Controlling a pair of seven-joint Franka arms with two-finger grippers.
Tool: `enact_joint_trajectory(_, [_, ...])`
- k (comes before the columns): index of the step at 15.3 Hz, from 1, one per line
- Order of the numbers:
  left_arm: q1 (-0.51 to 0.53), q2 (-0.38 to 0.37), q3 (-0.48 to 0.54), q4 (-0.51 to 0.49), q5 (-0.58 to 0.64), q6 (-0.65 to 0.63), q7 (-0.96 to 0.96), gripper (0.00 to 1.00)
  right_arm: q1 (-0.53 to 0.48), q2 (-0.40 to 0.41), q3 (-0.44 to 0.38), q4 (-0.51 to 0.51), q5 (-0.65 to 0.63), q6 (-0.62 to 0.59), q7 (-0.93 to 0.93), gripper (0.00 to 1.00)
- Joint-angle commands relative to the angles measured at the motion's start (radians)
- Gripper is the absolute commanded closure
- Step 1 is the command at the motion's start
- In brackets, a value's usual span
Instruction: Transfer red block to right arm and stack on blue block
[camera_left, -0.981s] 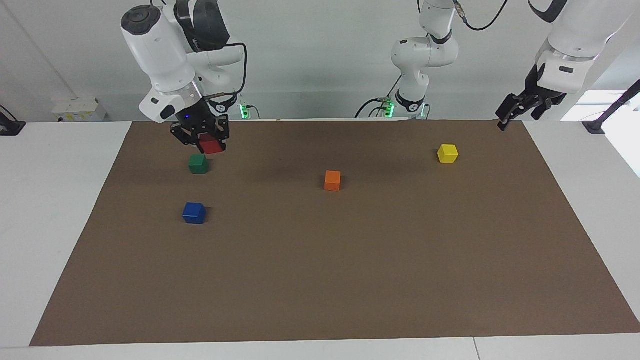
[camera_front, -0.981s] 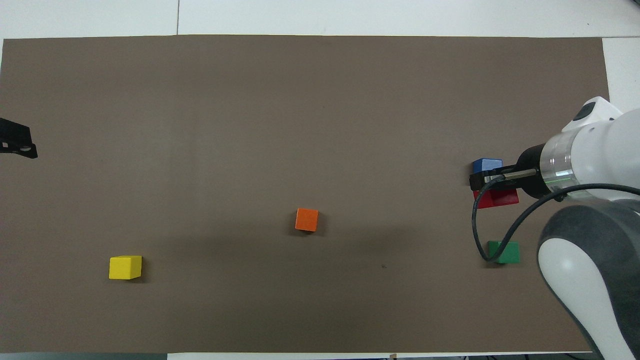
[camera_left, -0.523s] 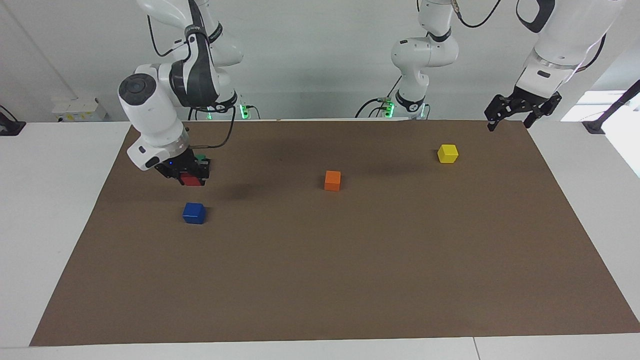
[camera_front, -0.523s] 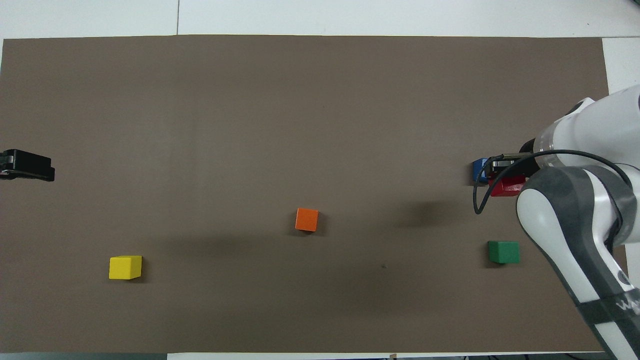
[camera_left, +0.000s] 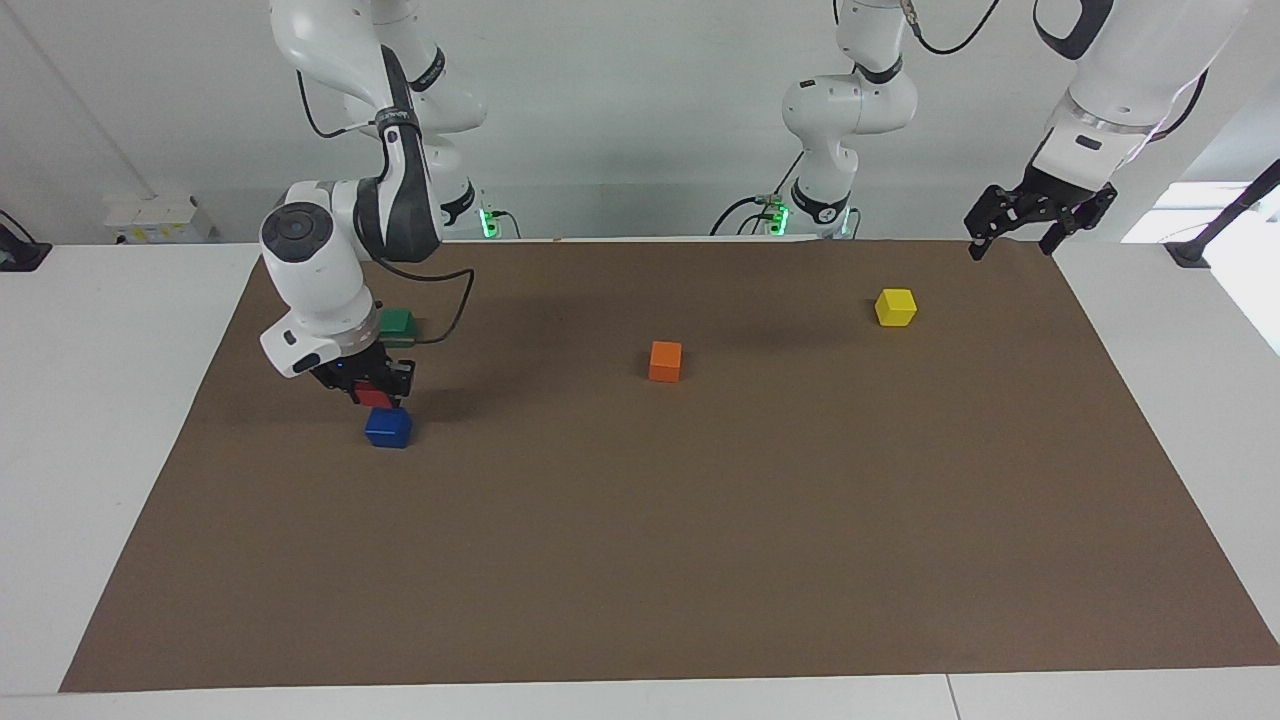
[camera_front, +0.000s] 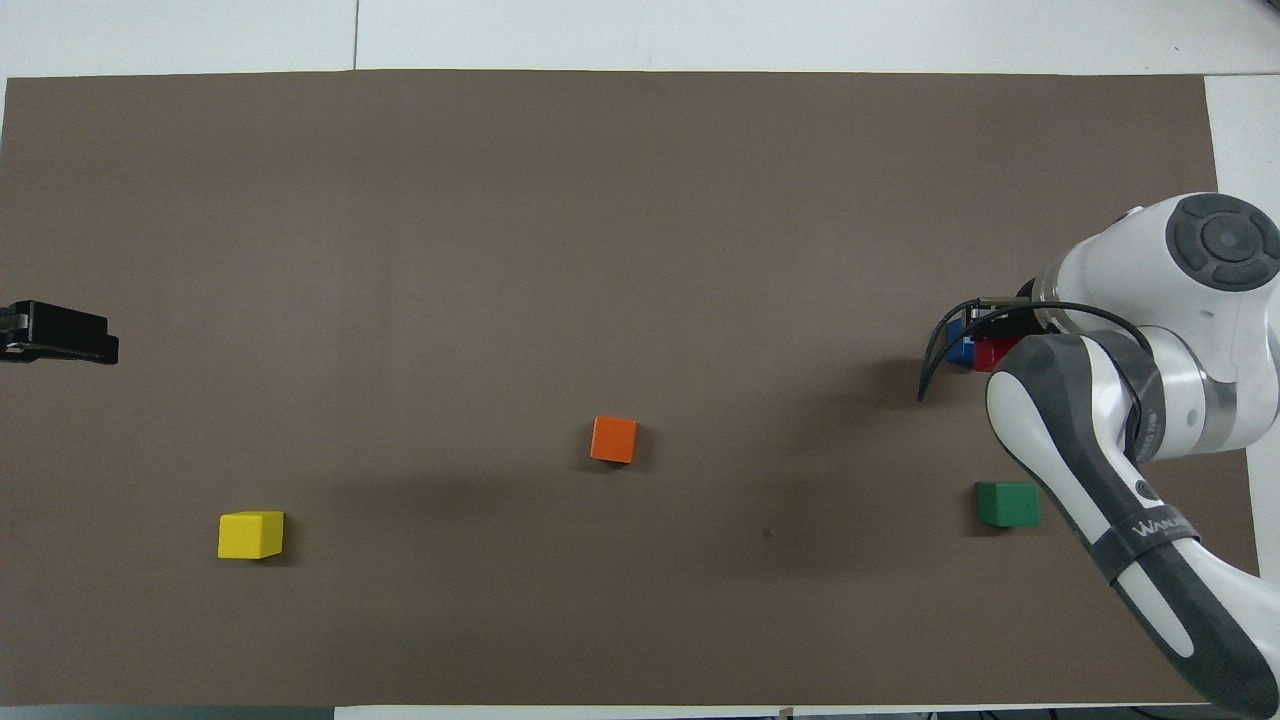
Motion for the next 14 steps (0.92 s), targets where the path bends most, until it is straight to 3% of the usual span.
enact_joint_trajectory(1, [-0.016, -0.005, 0.01, -0.048, -0.015, 0.084, -0.002, 0.0, -0.014, 0.015, 0.013, -0.014, -0.031, 0.063, 0.035, 1.0])
enact_joint_trajectory(2, [-0.017, 0.025, 0.01, -0.034, -0.015, 0.062, -0.003, 0.0, -0.014, 0.016, 0.013, -0.016, -0.033, 0.073, 0.035, 1.0])
enact_joint_trajectory(5, [-0.014, 0.018, 0.016, -0.026, -0.018, 0.022, 0.001, 0.0, -0.027, 0.041, 0.015, -0.03, -0.036, 0.132, 0.021, 1.0])
enact_joint_trajectory(14, [-0.013, 0.016, 0.01, -0.017, -0.01, 0.054, 0.009, 0.0, -0.068, 0.036, 0.016, -0.063, -0.019, 0.174, 0.007, 1.0])
